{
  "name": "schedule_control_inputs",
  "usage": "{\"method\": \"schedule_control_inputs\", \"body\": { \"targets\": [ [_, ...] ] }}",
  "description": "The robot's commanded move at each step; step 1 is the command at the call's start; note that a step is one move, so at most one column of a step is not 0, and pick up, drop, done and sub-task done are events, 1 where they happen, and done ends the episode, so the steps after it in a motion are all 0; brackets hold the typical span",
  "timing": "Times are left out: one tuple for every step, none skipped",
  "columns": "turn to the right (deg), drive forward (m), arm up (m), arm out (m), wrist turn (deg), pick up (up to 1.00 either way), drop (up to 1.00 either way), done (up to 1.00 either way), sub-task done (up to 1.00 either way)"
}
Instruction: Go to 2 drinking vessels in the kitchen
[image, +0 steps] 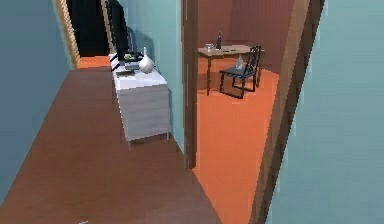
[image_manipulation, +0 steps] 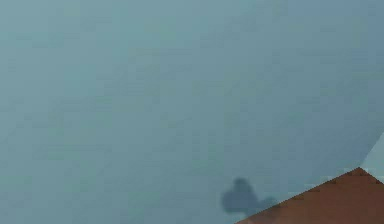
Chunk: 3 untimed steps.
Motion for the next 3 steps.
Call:
{"method": "schedule_control_inputs", "body": {
  "targets": [
    [3.0,0.0,0.0,0.0,0.0,0.0,0.0,0.0,0.0],
    [0.0,0.65,0.0,0.0,0.0,0.0,0.0,0.0,0.0],
    [12.0,0.0,0.0,0.0,0.0,0.0,0.0,0.0,0.0]
  ]
}}
